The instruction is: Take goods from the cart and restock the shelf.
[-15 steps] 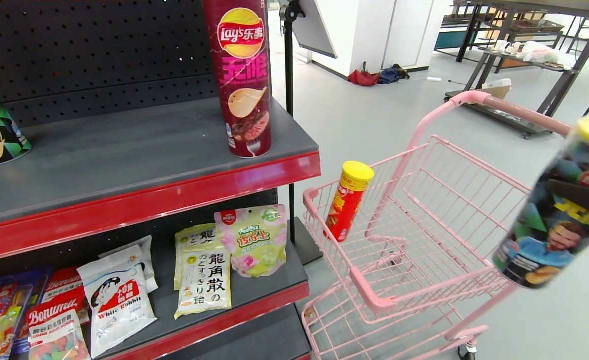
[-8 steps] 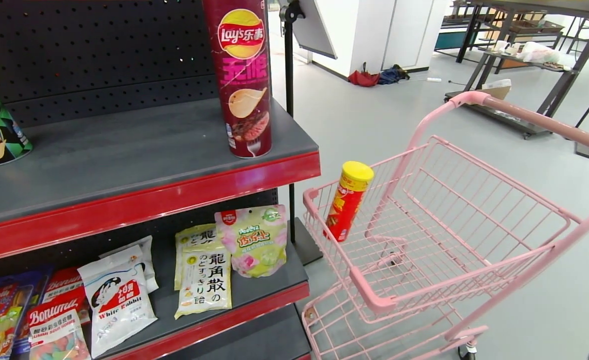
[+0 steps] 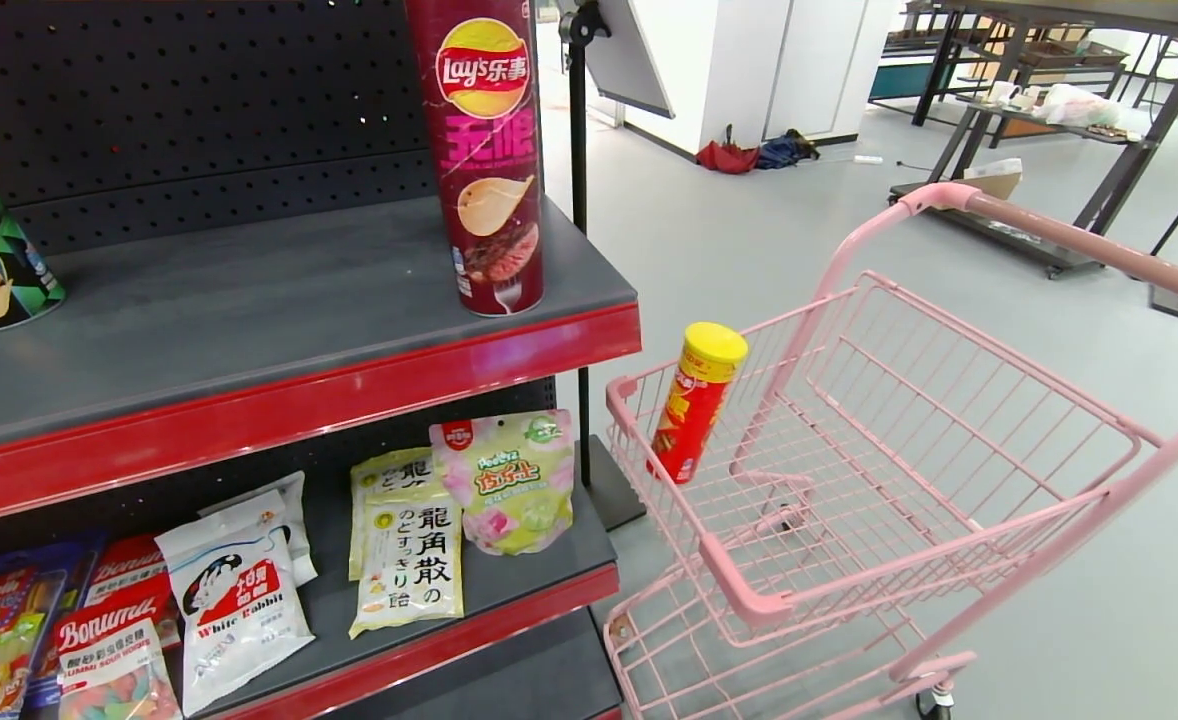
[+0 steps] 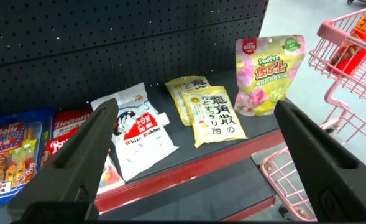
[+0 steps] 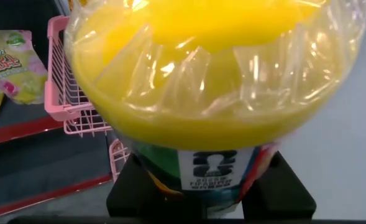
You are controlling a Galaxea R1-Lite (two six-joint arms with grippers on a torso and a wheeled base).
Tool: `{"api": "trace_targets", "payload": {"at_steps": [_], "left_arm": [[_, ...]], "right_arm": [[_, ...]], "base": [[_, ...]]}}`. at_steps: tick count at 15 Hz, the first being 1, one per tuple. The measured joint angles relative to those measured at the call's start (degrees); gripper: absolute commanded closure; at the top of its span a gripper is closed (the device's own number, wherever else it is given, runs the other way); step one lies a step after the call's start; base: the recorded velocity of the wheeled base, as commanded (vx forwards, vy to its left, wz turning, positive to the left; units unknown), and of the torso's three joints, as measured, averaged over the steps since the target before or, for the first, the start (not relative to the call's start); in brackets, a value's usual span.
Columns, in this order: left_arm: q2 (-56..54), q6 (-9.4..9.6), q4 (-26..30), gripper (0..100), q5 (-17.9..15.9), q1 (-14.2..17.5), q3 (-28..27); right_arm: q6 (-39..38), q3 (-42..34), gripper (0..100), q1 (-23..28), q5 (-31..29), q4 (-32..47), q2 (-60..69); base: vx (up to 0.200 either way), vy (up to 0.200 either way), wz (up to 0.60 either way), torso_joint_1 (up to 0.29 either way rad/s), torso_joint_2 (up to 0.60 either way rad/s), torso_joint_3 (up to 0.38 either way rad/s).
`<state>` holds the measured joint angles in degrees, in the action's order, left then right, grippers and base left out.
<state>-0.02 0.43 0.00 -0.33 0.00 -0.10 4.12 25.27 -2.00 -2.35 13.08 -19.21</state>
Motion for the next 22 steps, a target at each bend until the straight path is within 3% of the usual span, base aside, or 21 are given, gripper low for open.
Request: {"api": "trace_targets", "payload": {"at_steps": [19,22], "left_arm": [[0.0,0.11,0.0,0,-0.1,0.0,0.0],[0.0,0.11,0.0,0,-0.1,0.0,0.0]], "right_arm": [[0.26,-0.68,100,-0.28,0.46,-0.57,-2.41],[0.33,-0.66,100,-0.23,0.17,-0.66,-3.05]], "base": [[0.0,0.0,0.0,0.171,-0.48,-0.308],[0.0,0.0,0.6,0.066,-0.15,-0.087]]}}
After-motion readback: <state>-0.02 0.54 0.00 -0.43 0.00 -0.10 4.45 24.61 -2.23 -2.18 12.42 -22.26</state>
